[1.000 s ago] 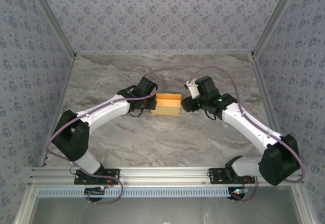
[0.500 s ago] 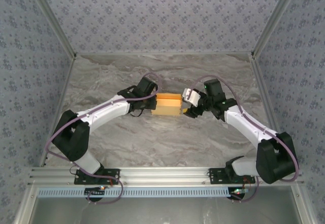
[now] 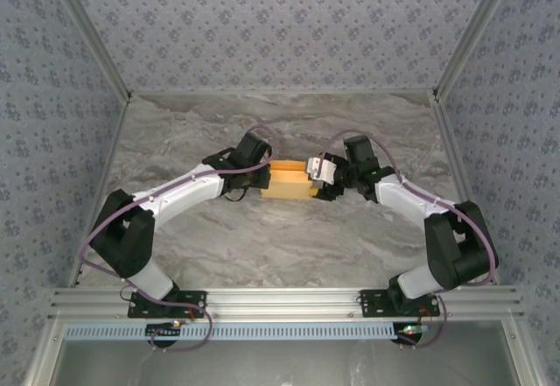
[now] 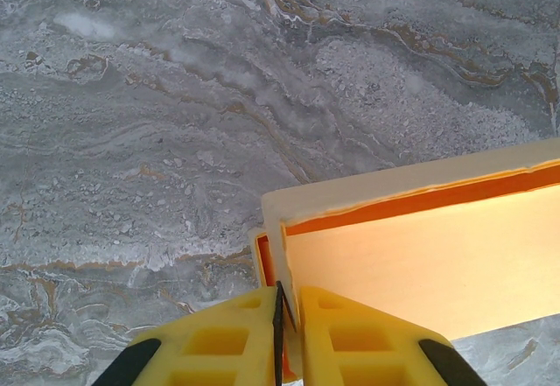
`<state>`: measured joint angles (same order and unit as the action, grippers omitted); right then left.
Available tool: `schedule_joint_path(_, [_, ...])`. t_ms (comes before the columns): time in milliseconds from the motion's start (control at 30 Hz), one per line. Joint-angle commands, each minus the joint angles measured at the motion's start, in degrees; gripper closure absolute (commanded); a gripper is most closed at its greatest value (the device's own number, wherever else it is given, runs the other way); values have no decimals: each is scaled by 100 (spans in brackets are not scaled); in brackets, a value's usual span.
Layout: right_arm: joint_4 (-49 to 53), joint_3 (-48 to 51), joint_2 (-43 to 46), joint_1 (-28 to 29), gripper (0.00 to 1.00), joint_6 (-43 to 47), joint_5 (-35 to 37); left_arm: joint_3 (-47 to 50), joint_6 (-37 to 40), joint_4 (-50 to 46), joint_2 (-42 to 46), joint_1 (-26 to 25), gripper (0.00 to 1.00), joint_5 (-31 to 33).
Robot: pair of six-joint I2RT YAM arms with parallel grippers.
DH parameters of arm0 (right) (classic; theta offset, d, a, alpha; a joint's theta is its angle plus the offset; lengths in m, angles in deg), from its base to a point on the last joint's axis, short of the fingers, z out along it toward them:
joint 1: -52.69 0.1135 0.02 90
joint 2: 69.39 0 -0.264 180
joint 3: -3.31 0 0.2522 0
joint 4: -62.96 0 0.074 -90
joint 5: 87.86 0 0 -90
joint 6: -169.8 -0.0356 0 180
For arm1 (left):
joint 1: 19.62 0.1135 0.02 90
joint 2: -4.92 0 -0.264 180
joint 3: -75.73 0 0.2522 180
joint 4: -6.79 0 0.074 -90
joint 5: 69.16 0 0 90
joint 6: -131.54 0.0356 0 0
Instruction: Fold the paper box
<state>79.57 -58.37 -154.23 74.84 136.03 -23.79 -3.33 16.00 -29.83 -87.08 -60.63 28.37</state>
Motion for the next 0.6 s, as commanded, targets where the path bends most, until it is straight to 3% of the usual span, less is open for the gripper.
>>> schedule_joint_path(0, [-408,-82,-133,35,21,13,58,140,84,-325,-160,-60,87,-133])
schedule_joint_path(200, [-368,-190,-365,156,24,259,79,162,65,-308,-160,-62,87,-127])
schedule_joint_path(567, [-333,-121,-479,239,46,735,336,165,84,-285,-171,-64,87,-148])
